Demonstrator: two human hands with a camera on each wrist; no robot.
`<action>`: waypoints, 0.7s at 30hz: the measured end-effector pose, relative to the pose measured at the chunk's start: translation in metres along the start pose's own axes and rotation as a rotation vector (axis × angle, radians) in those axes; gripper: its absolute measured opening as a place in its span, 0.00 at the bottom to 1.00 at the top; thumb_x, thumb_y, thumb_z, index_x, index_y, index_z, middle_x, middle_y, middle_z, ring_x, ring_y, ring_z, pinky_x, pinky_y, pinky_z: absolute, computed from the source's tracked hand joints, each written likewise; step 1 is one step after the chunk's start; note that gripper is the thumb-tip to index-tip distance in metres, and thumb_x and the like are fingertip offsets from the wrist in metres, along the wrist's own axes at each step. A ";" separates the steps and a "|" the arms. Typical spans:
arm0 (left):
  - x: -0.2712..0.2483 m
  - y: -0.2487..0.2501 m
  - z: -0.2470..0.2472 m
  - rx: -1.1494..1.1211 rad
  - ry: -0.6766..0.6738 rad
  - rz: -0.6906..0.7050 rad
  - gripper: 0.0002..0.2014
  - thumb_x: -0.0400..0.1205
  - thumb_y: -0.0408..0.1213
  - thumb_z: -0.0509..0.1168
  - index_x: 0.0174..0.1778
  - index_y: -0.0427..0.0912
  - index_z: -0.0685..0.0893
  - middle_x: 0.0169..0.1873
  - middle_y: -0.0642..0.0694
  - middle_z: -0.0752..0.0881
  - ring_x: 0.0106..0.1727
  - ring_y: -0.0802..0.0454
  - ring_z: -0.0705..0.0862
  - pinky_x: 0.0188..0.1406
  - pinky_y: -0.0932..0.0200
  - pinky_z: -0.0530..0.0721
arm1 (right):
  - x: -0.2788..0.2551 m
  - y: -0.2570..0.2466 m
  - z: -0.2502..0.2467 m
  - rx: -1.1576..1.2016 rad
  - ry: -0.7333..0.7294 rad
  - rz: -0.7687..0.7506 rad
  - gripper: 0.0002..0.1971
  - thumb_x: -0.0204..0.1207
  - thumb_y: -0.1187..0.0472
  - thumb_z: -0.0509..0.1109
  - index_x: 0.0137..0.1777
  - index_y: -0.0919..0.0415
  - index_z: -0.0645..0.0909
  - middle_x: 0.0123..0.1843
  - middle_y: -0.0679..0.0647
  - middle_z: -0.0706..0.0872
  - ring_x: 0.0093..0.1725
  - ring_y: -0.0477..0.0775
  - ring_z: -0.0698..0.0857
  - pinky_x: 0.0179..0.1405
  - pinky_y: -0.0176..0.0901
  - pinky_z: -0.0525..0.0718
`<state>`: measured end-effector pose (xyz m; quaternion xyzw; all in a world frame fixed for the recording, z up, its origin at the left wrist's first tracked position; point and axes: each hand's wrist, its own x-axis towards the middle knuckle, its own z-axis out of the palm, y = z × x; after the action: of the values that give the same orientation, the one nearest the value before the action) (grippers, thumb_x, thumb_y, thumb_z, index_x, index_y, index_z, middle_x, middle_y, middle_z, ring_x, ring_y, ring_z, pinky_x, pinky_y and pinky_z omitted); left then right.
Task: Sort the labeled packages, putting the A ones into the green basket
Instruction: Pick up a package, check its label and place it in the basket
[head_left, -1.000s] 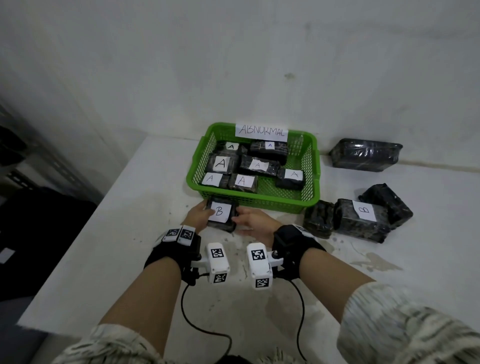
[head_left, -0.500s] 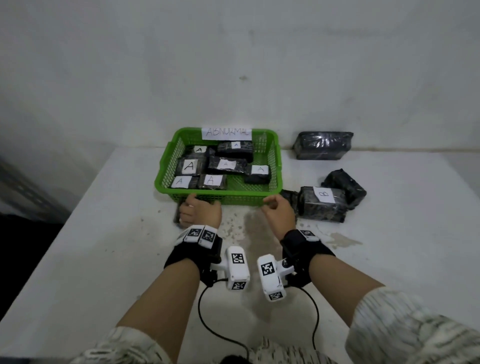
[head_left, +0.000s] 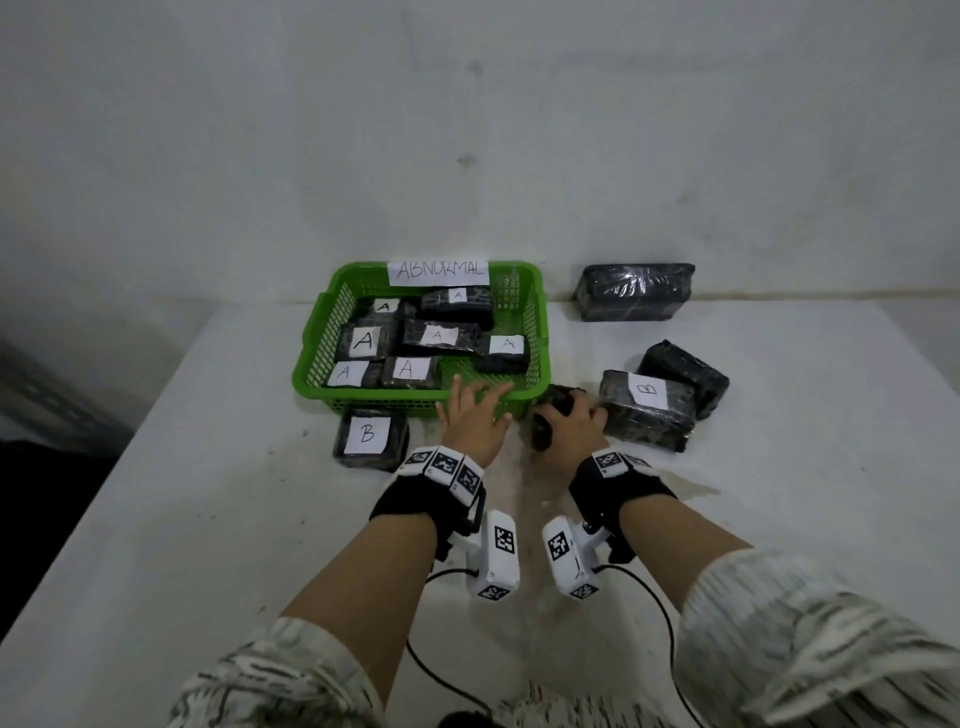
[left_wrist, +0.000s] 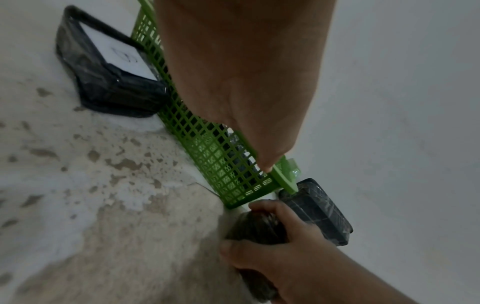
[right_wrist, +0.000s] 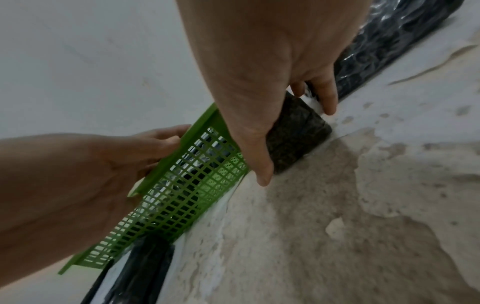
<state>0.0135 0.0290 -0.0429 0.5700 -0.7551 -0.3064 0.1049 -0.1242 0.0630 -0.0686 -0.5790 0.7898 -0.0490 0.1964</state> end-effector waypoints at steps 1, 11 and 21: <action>0.000 -0.001 -0.002 0.020 -0.017 0.006 0.23 0.86 0.42 0.56 0.78 0.57 0.65 0.79 0.47 0.58 0.83 0.46 0.37 0.78 0.36 0.35 | 0.002 0.002 0.001 0.012 -0.001 -0.003 0.27 0.73 0.55 0.71 0.71 0.45 0.70 0.76 0.61 0.57 0.71 0.73 0.63 0.62 0.59 0.78; 0.003 0.010 -0.008 0.124 -0.111 -0.062 0.28 0.84 0.47 0.58 0.80 0.57 0.59 0.82 0.42 0.53 0.83 0.41 0.35 0.78 0.35 0.36 | 0.004 0.027 -0.018 0.846 0.224 0.044 0.17 0.71 0.55 0.75 0.56 0.53 0.74 0.53 0.55 0.80 0.52 0.57 0.80 0.54 0.47 0.79; -0.002 0.036 -0.018 -0.172 -0.020 0.075 0.20 0.86 0.47 0.56 0.74 0.49 0.71 0.78 0.42 0.66 0.83 0.43 0.54 0.81 0.44 0.52 | -0.009 0.036 -0.056 1.277 0.068 0.127 0.19 0.79 0.47 0.67 0.34 0.60 0.77 0.21 0.54 0.76 0.13 0.49 0.73 0.11 0.32 0.65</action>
<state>-0.0055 0.0301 -0.0072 0.5272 -0.7478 -0.3716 0.1572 -0.1750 0.0746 -0.0259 -0.2983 0.6436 -0.5161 0.4800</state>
